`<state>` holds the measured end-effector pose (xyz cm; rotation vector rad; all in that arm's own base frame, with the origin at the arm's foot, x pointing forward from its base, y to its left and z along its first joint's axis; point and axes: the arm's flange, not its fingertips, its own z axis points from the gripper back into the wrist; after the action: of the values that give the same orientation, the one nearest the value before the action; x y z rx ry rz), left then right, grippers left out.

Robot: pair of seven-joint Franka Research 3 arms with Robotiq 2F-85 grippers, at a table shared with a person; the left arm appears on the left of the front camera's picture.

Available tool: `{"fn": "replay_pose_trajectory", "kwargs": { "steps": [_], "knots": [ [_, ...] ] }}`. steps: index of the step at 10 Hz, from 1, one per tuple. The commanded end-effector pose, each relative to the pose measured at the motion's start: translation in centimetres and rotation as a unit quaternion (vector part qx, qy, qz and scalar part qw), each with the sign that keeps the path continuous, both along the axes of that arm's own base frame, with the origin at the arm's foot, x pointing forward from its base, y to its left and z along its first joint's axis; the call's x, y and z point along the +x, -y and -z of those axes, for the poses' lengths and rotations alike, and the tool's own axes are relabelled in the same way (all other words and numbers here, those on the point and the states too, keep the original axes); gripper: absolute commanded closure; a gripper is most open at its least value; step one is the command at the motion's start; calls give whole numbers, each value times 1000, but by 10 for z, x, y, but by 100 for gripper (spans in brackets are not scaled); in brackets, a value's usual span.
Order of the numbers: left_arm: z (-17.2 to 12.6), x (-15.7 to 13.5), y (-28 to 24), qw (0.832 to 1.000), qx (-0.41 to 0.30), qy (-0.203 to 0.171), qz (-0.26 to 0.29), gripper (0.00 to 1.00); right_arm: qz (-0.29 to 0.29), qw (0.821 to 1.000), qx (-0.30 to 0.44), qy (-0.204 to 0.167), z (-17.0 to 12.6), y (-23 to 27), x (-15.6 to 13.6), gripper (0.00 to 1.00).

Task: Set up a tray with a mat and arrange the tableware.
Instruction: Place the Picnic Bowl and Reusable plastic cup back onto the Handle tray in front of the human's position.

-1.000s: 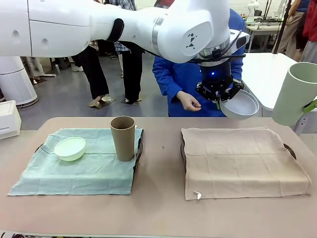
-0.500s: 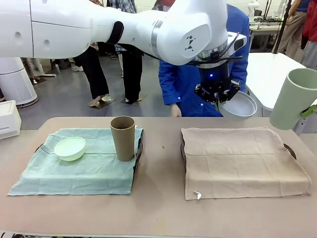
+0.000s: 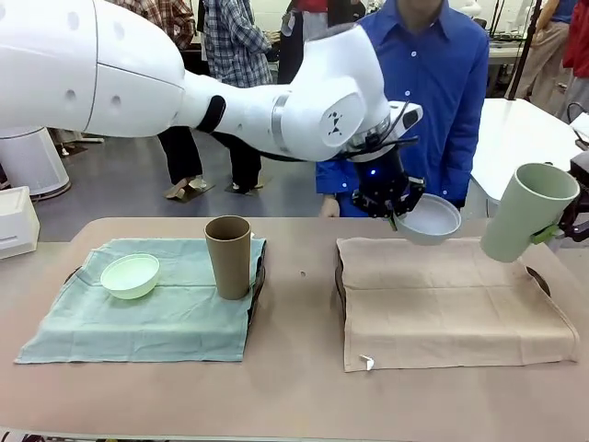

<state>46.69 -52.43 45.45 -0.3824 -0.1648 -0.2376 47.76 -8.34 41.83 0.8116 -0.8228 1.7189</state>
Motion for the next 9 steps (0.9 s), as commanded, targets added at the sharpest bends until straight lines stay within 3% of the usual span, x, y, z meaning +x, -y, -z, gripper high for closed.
{"fn": "replay_pose_trajectory", "kwargs": {
  "steps": [1,6,9],
  "knots": [
    [23,-5,-15,1000,-1,-29,0,93,18,1000,3,0,11,-1,14,16],
    [57,9,-23,999,6,-45,0,93,28,998,-16,-46,58,0,26,16],
    [78,28,-20,999,10,-31,17,93,29,998,-16,-58,77,3,31,16]
  ]
}}
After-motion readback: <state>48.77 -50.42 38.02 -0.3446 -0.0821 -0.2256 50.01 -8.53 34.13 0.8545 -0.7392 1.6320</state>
